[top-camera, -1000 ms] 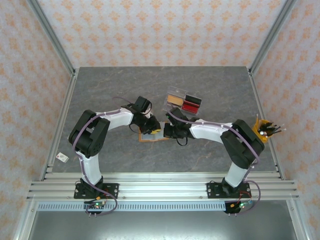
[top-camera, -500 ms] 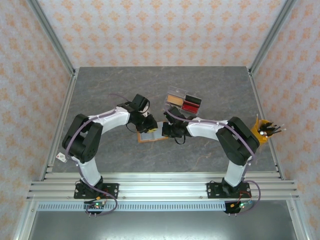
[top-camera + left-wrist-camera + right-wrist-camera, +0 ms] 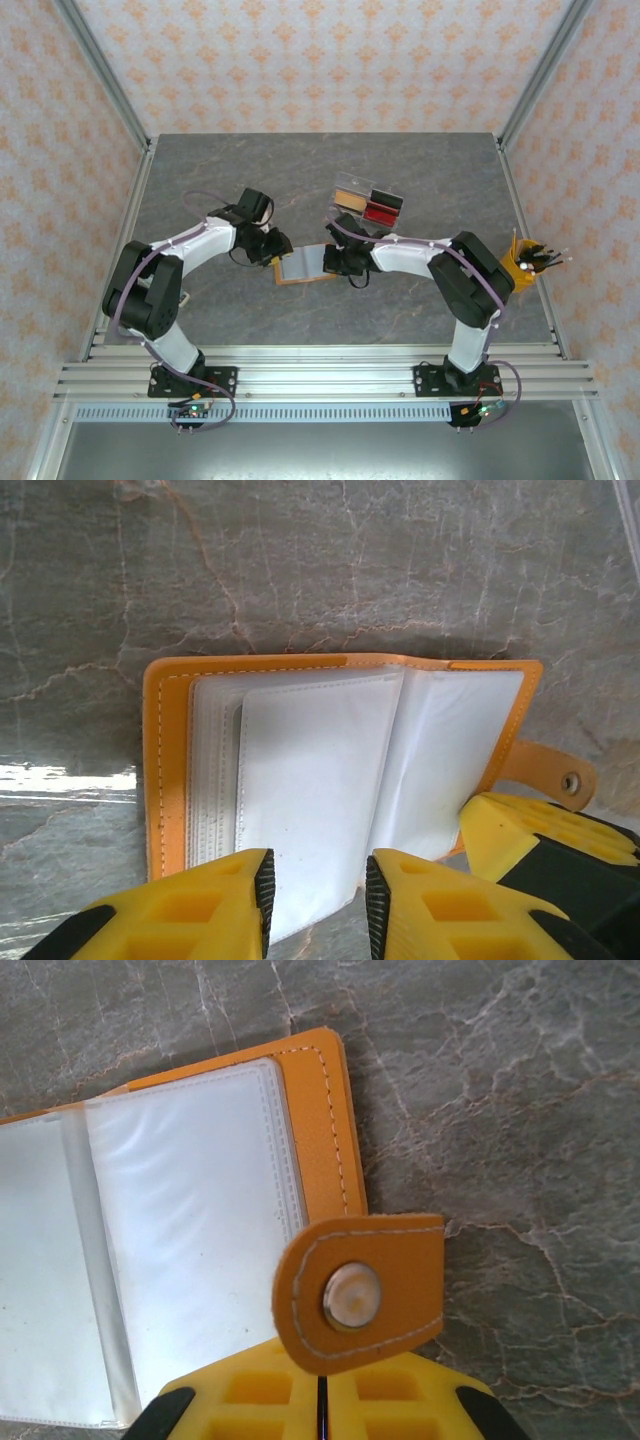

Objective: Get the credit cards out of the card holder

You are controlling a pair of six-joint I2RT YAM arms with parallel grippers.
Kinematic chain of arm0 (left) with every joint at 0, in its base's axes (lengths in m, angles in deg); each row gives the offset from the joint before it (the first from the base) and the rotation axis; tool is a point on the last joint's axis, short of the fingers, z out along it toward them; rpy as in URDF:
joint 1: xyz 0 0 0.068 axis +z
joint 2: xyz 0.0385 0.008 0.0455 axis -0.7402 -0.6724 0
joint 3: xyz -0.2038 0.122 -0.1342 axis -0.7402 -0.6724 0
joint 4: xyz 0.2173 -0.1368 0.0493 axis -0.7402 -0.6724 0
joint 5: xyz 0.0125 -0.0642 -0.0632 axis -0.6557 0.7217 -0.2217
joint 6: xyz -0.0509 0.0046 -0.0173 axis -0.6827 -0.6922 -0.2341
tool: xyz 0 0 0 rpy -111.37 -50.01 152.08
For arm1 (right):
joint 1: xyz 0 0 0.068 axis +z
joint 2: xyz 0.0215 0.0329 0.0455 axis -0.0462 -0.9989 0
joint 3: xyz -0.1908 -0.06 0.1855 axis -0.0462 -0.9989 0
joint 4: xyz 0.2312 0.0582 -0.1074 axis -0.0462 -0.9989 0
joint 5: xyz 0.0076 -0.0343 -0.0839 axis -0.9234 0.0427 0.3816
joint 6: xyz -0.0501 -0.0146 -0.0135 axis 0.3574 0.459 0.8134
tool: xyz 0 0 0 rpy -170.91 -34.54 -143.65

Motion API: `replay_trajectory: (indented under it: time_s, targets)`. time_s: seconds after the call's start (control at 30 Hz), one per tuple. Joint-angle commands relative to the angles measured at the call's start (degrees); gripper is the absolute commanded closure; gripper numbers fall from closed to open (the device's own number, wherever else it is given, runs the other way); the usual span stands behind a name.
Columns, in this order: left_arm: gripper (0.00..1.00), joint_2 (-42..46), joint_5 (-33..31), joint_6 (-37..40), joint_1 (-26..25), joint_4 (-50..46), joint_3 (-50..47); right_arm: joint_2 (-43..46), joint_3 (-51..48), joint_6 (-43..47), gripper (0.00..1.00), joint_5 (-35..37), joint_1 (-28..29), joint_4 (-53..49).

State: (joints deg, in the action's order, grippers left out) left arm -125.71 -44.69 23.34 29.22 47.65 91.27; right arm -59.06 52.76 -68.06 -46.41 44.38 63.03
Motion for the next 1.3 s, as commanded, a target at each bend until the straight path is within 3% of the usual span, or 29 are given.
replay_trajectory:
  time_s: [0.0,0.7,1.0,1.27]
  targets:
    - [0.66,-1.4,-0.8,2.3,-0.1,-2.5,0.7,-1.4,1.3,-0.7,0.91,0.3,0.3,-2.1]
    - [0.64,-7.1,0.2,3.2,-0.1,-2.0,3.0,-2.1,2.0,0.0,0.91,0.4,0.3,-3.7]
    - [0.61,-5.9,-3.9,6.0,-0.1,-6.1,4.6,-2.2,2.2,0.1,0.91,0.3,0.3,-4.1]
    - [0.62,-7.3,-0.9,6.7,-0.5,-4.7,4.1,-2.6,2.6,0.1,0.91,-0.1,0.3,-4.2]
